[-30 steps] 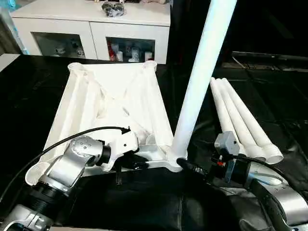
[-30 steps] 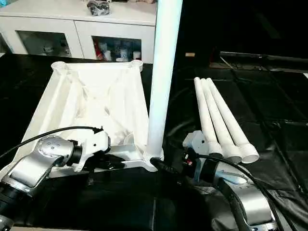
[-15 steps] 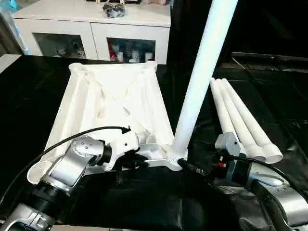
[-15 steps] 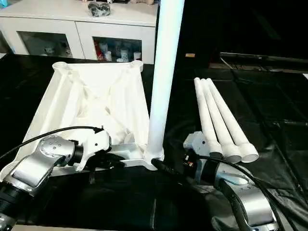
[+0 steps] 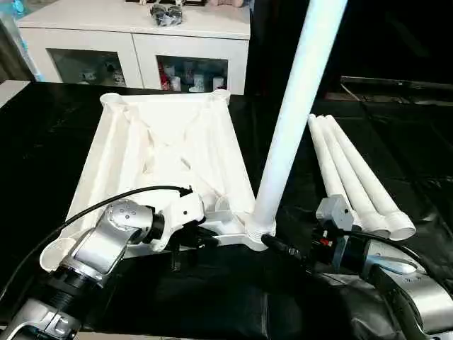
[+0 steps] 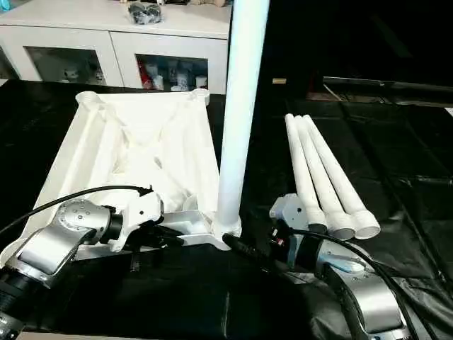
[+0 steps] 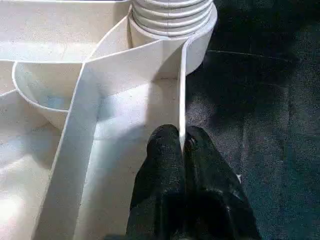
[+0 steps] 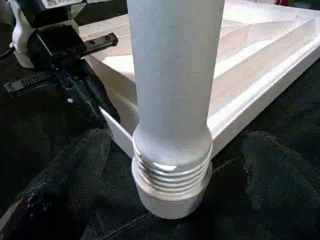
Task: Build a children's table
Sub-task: Rotate leg to tighten
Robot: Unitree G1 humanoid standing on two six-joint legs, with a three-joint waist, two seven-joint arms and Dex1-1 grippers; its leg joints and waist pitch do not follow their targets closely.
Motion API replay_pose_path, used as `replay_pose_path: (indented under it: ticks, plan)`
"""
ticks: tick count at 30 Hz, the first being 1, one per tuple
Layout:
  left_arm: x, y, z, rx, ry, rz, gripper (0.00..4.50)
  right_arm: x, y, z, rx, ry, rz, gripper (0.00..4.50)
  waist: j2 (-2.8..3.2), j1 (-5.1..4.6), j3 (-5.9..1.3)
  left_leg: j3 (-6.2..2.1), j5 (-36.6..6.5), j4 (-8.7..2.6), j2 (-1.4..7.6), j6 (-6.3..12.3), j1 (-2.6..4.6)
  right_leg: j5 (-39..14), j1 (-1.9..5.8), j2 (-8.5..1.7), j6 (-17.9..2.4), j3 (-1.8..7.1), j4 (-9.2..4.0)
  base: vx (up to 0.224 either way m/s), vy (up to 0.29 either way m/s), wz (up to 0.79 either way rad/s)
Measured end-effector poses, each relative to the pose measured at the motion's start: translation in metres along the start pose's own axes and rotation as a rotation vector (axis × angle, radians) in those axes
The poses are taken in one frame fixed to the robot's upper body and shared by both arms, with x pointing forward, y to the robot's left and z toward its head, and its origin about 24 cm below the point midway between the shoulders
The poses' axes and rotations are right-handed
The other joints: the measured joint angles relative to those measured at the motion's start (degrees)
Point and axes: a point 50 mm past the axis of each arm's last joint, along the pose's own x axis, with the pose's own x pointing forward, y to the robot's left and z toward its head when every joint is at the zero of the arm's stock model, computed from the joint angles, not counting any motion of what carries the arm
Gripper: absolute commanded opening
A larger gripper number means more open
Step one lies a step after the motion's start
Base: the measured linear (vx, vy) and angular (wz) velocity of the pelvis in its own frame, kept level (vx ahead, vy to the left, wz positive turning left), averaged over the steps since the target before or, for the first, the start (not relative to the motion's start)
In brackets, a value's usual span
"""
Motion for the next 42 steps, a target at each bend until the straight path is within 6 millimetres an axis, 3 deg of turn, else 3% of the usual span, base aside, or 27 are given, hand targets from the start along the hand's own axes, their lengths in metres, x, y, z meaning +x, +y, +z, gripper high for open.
replay_pose_path:
  ticks: [9, 11, 15, 27, 33, 42]
  plan:
    - [0.0002, 0.0005, 0.0002, -0.004, 0.001, 0.005, 0.07, 0.001, 0.0011, -0.0006, 0.0, 0.003, 0.006, 4.5, 0.05, 0.0, 0.0, 0.0, 0.0, 0.0, 0.0, 0.0, 0.0, 0.0, -0.01, 0.0, 0.01, 0.0, -0.01, 0.0, 0.0, 0.0]
    - [0.0003, 0.0006, 0.0004, -0.008, 0.001, 0.003, 0.44, 0.001, 0.0011, -0.0005, 0.0, 0.003, 0.006, 4.5, 0.05, 0.01, 0.0, 0.0, 0.0, 0.0, 0.0, 0.0, 0.0, 0.0, -0.01, 0.0, 0.01, 0.0, -0.01, 0.0, 0.0, 0.0]
    - [0.0031, 0.001, 0.0025, -0.012, -0.016, 0.016, 0.66, 0.001, 0.0011, -0.0005, 0.0, 0.002, 0.006, 4.5, 0.05, 0.09, 0.0, 0.0, 0.0, 0.0, 0.0, 0.0, -0.02, 0.0, -0.02, 0.0, 0.01, 0.0, -0.03, 0.0, 0.0, 0.0]
    - [0.0036, 0.0014, 0.0024, -0.026, -0.015, 0.02, 0.66, 0.001, 0.0011, -0.0005, 0.0, 0.003, 0.006, 4.5, 0.05, 0.09, 0.0, 0.0, 0.0, 0.0, 0.0, 0.0, 0.0, 0.0, -0.01, 0.0, 0.01, 0.0, -0.03, 0.0, 0.0, 0.0]
    - [0.0042, 0.001, 0.0025, -0.032, -0.018, 0.014, 0.08, 0.001, 0.0011, -0.0005, 0.0, 0.003, 0.006, 4.5, 0.06, 0.11, 0.01, 0.0, 0.0, 0.01, 0.0, 0.0, 0.0, 0.0, -0.02, 0.0, 0.01, 0.0, -0.03, 0.0, 0.0, 0.0]
    - [0.0038, 0.0014, 0.003, -0.027, -0.018, 0.0, 0.08, 0.001, 0.0011, -0.0005, -0.001, 0.002, 0.006, 4.5, 0.08, -0.03, 0.02, 0.0, 0.0, -0.03, 0.0, 0.0, -0.03, -0.01, -0.03, 0.0, 0.02, 0.0, -0.05, 0.0, 0.0, 0.0]
